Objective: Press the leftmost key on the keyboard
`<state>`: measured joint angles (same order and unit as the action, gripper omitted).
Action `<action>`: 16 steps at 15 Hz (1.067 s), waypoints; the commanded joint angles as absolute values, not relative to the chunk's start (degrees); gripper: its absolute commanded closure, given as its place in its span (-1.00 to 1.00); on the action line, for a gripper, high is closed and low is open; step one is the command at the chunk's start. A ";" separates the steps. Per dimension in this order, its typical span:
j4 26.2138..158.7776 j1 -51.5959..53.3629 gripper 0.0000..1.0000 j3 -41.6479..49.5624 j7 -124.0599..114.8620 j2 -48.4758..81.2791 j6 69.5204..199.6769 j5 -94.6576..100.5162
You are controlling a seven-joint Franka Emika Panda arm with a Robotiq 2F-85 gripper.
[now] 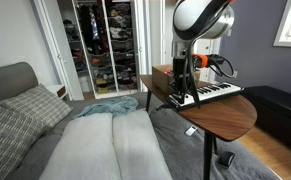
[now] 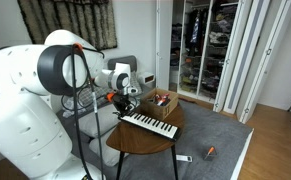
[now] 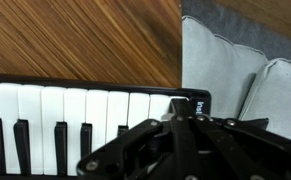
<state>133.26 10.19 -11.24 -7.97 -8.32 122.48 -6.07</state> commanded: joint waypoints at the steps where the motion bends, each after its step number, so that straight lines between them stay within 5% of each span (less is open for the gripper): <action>1: 134.02 10.48 1.00 -11.13 -7.75 -9.77 123.12 -7.05; 14: 133.78 10.28 0.99 -11.51 -8.85 -17.40 120.23 -5.51; 15: 133.67 10.22 0.48 -11.57 -9.15 -17.67 119.68 -5.43; 16: 133.61 10.24 0.45 -11.57 -9.00 -17.89 119.34 -5.41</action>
